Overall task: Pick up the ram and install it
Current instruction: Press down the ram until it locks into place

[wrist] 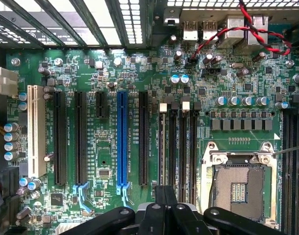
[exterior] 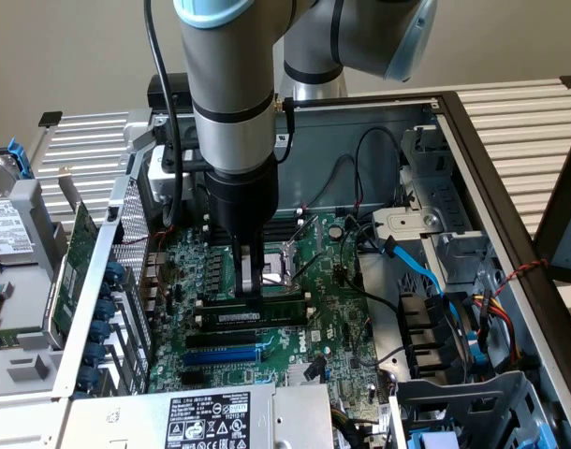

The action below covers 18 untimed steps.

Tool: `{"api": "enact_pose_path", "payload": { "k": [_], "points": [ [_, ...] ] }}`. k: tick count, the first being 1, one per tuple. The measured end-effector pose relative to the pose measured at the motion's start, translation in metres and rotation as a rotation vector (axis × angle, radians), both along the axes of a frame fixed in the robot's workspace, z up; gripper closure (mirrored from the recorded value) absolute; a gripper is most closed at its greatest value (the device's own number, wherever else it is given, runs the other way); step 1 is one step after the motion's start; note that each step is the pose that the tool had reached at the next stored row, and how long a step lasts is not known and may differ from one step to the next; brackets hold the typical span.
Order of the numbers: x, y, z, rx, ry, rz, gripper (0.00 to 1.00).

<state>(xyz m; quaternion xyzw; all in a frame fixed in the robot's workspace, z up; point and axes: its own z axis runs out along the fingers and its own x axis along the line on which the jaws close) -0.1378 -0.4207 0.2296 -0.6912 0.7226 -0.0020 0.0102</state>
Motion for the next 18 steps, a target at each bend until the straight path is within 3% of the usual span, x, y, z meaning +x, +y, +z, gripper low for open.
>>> {"api": "enact_pose_path", "payload": {
  "k": [18],
  "points": [
    [-0.0001, 0.0, -0.003, 0.0, 0.0001, 0.0, 0.9]
  ]
}}
